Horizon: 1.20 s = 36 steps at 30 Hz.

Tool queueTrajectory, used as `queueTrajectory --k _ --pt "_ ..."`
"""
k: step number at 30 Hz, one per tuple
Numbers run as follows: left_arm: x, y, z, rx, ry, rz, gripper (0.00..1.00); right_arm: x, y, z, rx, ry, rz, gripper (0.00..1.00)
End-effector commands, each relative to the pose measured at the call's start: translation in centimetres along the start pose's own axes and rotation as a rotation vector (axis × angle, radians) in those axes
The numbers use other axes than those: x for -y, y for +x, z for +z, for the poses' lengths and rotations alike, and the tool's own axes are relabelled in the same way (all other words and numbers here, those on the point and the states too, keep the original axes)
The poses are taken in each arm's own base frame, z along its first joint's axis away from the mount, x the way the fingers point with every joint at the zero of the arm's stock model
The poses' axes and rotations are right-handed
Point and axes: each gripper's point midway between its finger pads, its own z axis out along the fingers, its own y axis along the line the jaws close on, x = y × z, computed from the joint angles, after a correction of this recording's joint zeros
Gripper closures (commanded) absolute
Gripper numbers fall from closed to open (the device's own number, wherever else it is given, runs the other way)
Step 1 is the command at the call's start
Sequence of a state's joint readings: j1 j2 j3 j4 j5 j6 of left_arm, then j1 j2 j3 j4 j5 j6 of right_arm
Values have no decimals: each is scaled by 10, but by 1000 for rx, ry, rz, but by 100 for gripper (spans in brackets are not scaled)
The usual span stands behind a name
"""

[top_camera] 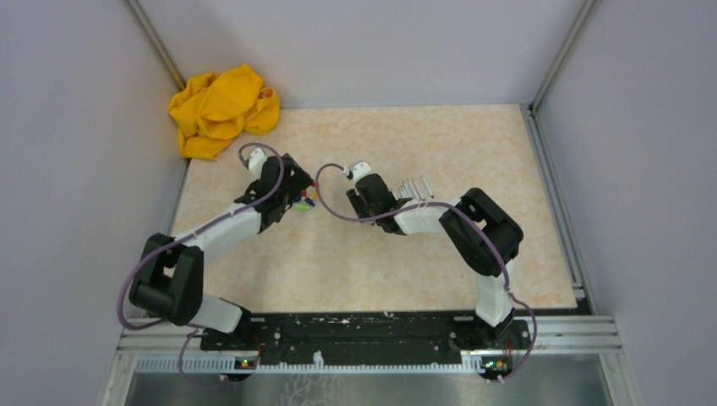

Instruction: Open the pen caps

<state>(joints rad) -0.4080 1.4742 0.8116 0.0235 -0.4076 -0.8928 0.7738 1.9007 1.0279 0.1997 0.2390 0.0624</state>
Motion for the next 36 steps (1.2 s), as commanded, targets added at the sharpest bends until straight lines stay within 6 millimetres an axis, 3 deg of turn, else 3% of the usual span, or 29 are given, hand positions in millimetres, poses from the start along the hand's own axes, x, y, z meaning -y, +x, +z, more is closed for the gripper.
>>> queueTrajectory --k 1,5,8,12,15,20,27,36 --pt "13 -22 -20 54 48 10 6 7 -43 -14 105 11 21 54" --pt "22 -38 -36 90 94 18 1 9 -59 -28 135 3 24 50" --pt "22 -47 -49 104 94 46 1 16 -77 -48 168 23 35 27" --pt "19 -66 -69 157 86 70 1 50 -96 -80 227 184 102 11" --pt "24 -78 -81 189 112 94 1 75 -96 -100 240 311 147 7" --pt "21 -91 -86 220 62 132 1 104 -85 -128 256 460 204 1" --pt "20 -102 -96 293 65 162 1 125 -72 -152 253 577 241 1" --pt "18 -104 -96 356 108 201 1 139 -69 -180 333 543 317 1"
